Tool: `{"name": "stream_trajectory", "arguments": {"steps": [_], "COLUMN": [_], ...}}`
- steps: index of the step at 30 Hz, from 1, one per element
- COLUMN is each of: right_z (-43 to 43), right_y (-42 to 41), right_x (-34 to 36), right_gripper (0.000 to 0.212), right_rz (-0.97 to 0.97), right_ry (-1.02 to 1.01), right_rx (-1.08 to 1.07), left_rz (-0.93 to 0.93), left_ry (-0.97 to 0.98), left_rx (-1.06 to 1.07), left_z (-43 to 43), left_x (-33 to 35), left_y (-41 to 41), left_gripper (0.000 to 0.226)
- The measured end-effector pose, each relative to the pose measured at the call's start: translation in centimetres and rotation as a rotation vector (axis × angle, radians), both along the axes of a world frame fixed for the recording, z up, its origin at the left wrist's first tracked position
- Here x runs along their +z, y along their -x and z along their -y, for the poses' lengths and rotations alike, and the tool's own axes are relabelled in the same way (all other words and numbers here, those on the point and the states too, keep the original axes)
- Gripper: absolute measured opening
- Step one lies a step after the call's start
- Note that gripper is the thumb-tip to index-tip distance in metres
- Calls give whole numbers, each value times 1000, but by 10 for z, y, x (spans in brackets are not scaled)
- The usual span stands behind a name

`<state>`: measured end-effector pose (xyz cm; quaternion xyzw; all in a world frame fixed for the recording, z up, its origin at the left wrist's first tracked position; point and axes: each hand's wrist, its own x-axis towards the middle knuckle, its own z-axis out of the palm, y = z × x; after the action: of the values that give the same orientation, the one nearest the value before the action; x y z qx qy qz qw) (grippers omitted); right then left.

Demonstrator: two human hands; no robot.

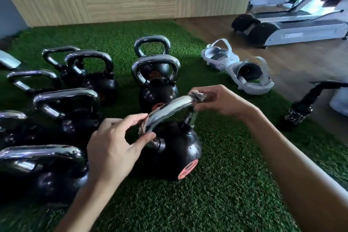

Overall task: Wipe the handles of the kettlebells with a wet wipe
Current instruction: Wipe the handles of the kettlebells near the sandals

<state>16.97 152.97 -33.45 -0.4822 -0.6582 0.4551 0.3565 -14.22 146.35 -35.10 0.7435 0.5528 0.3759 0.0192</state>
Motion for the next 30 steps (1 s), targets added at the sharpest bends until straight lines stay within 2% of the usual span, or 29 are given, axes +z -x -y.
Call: {"name": "stream_trajectory", "arguments": {"steps": [4,8,11,16,20,22,24,27,28,30], "right_z": [45,65,63,60,58,61,64,60,56,43], "right_y": [5,17,16,17,18,19,15,-1,-6,-11], "right_x": [-7,-21,-20,-21,-20,-20,-16,2,9,22], "right_gripper": [48,49,50,50,48,46,43,37,35,33], "right_rz": [69,141,131,128,102,91,101,150,175,205], "right_ry": [-42,-141,-138,-161,-169,-180,-144,-28,-18,-44], "right_rx": [-207,-361,-388,-396,-403,-422,-403,-227,-167,-127], "left_rz": [-103,31,68,45,68,82,109,78,31,-185], "left_ry": [9,196,188,49,54,141,354,550,578,582], "left_rx": [-108,-297,-287,-201,-189,-243,-317,-353,-345,-310], "left_z": [-39,-55,-52,-47,-42,-40,-52,-98,-118,-160], "left_x": [3,10,10,3,1,10,32,68,78,92], "left_y": [24,27,22,21,17,20,22,14,9,-1], "left_gripper": [51,50,49,45,45,38,29,27,23,10]}}
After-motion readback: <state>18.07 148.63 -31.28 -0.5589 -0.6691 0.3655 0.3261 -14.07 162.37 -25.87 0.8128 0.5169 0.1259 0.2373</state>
